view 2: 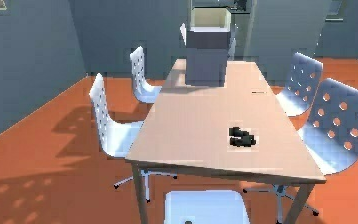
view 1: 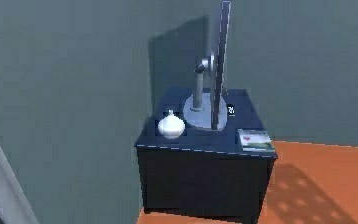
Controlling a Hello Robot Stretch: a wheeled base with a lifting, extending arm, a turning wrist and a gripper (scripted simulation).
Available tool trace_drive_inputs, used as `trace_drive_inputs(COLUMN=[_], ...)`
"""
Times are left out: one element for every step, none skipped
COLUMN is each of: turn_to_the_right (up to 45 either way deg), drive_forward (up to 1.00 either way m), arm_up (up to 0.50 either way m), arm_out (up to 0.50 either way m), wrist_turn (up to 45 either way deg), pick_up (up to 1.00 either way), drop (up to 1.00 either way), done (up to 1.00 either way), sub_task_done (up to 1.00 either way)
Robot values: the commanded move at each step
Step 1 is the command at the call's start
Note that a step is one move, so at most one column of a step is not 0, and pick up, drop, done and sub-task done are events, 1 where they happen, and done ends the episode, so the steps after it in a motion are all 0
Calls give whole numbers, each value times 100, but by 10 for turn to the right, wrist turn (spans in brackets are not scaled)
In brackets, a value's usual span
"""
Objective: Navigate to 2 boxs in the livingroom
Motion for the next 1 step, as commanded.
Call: trace_drive_inputs(turn_to_the_right=[0], drive_forward=[5], arm_up=[0], arm_out=[0], wrist_turn=[0], pick_up=[0], drop=[0], done=[0], sub_task_done=[0])
